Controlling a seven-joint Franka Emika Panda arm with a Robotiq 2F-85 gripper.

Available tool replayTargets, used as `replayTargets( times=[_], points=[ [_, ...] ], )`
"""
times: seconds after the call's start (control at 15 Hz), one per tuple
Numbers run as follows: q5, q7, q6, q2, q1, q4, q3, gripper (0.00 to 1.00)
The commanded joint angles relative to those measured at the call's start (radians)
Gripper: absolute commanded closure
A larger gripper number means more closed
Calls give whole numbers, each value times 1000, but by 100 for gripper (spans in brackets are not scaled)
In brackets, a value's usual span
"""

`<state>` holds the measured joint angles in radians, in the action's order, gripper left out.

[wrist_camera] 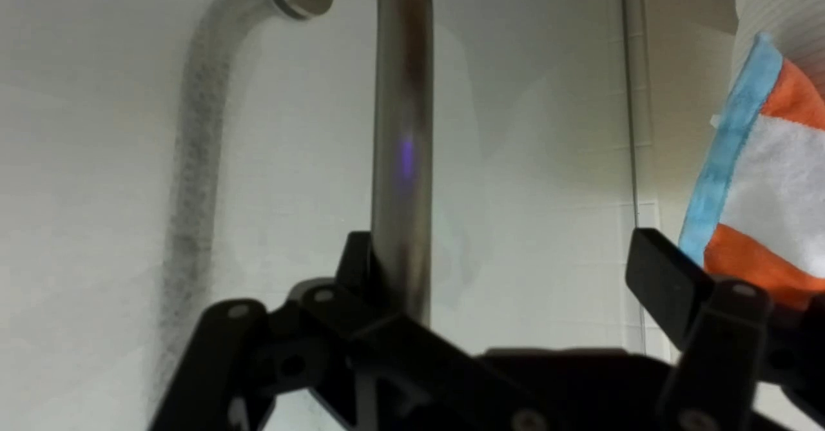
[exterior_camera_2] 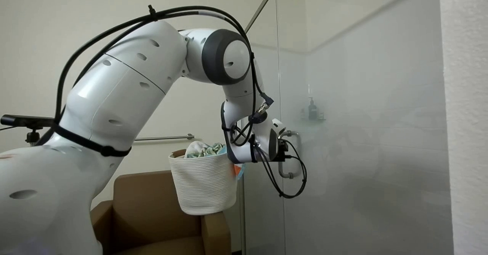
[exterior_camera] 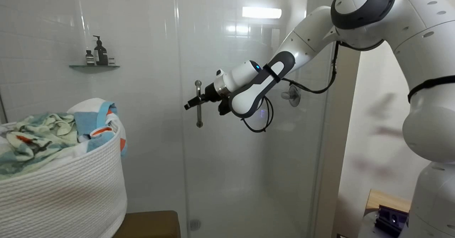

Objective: Open the shower door

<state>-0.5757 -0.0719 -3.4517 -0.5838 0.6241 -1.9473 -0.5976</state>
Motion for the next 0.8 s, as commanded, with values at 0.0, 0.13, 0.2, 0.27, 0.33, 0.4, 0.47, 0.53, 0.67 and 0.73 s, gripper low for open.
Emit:
replayTargets(
  times=[0.0, 0.13, 0.2, 0.27, 0.33, 0.4, 0.47, 0.53, 0.67, 0.73],
  points=[
    [-25, 5, -12, -31, -3, 1, -41, 0],
    [-47, -15, 35, -40, 40, -8, -101, 0],
    [-76, -23, 73, -56, 92, -16, -164, 0],
    [-88, -17, 93, -62, 119, -20, -193, 0],
    [-107, -11, 128, -78, 168, -24, -250, 0],
    [-120, 0, 166, -97, 212, -23, -303, 0],
    [-132, 17, 213, -123, 270, -24, -374, 0],
    [-136, 38, 245, -146, 315, -31, -427, 0],
    [-134, 86, 323, -199, 388, -32, -521, 0],
    [-128, 121, 352, -227, 416, -35, -555, 0]
  ],
)
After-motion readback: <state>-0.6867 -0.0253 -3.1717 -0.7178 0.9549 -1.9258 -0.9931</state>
